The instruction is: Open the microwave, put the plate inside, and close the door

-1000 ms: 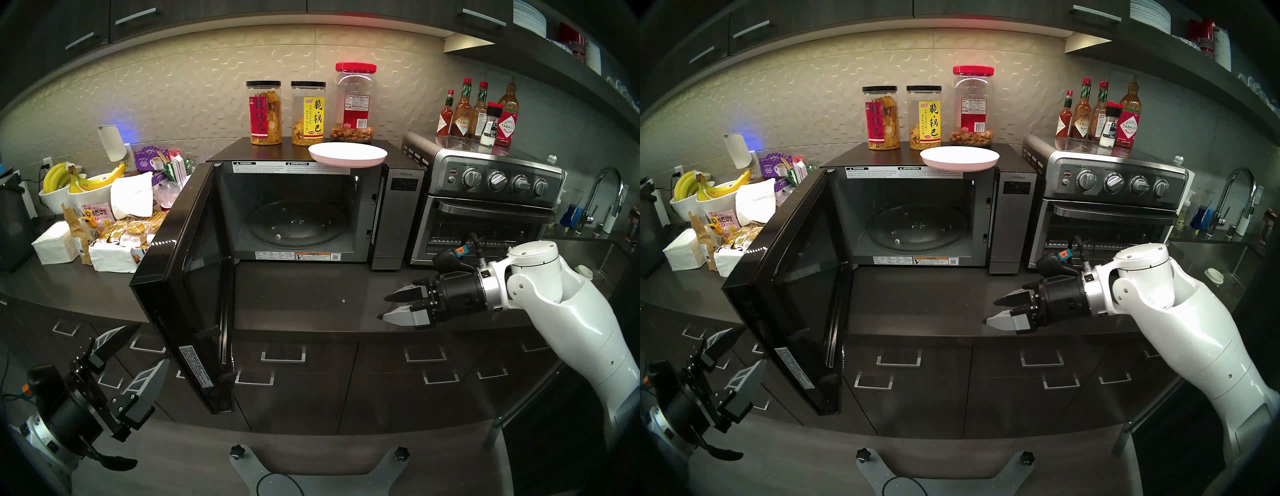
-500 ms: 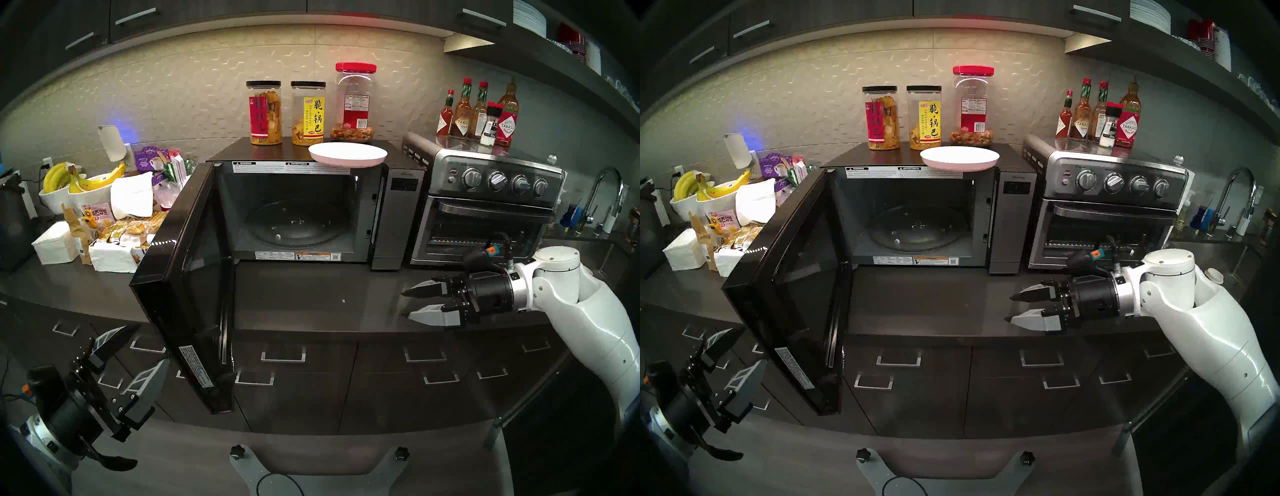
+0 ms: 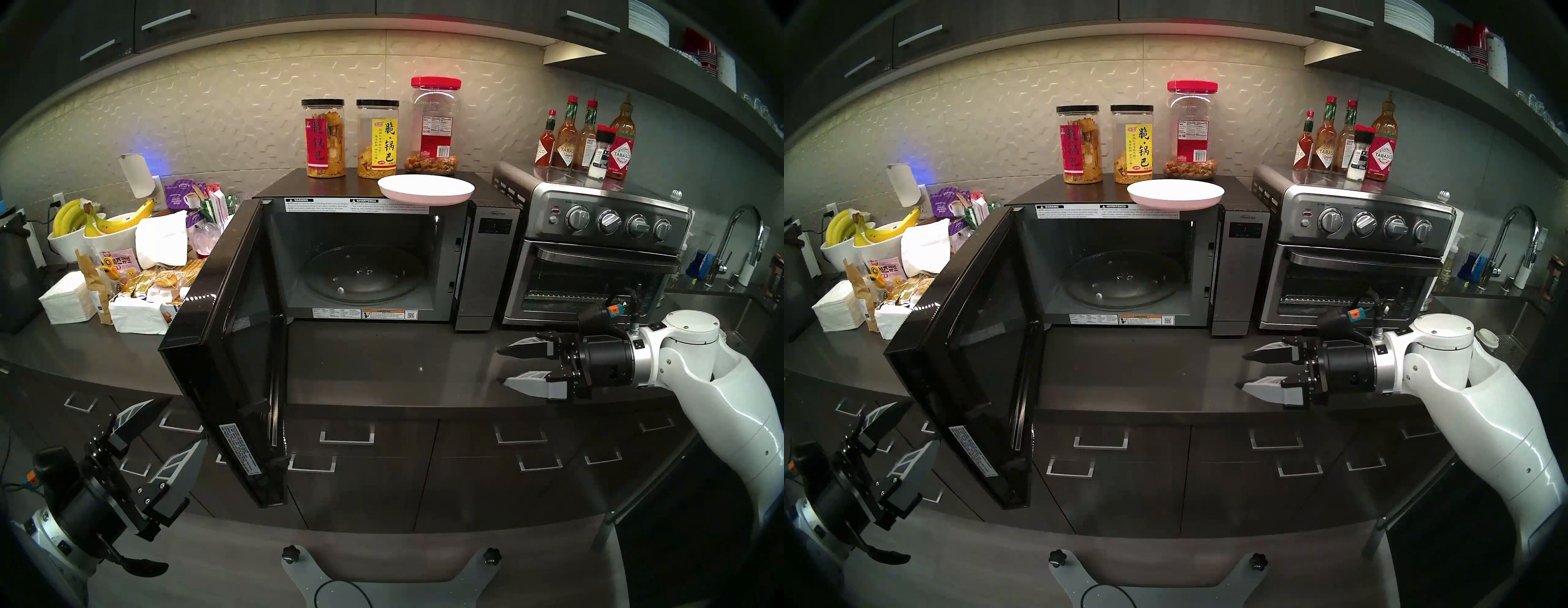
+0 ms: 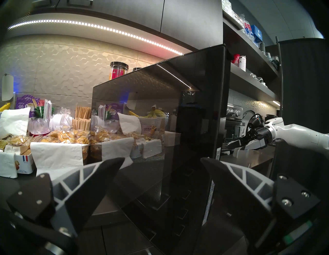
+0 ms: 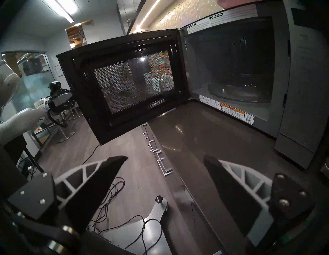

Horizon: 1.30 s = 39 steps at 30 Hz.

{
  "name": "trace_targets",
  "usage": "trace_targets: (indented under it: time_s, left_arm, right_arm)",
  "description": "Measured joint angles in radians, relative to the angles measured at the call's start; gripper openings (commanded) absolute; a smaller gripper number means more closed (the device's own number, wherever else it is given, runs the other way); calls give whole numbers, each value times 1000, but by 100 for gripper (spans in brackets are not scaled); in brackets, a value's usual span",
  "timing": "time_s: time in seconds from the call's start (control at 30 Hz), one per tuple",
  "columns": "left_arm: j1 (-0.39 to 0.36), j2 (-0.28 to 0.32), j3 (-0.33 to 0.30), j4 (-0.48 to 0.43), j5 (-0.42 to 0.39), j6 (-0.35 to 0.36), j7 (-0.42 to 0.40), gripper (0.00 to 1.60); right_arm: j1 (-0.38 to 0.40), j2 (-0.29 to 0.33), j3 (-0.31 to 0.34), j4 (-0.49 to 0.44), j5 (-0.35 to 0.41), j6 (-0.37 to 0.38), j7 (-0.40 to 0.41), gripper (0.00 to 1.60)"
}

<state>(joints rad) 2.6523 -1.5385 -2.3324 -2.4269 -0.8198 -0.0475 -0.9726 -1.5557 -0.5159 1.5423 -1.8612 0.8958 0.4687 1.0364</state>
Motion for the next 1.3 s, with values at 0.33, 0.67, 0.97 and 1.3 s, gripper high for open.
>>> trace_targets:
  time_s: [0.33,0.67,0.97,1.3]
  left_arm:
    - [-2,-2,0,0,1,1,-1,160]
    - [-3,-3,0,0,2,3,-2,160]
    - [-5,-5,-1,0,3,5,-3,160]
    - [-6,-6,-1,0,4,6,-4,160]
  right_arm:
    - [-36,0,32,-9,2,-12,-8,160]
    - [-60,-3,50,-17,3,-17,-7,160]
    - [-67,-5,60,-21,3,-18,-7,160]
    - [-67,-7,66,-23,3,-18,-7,160]
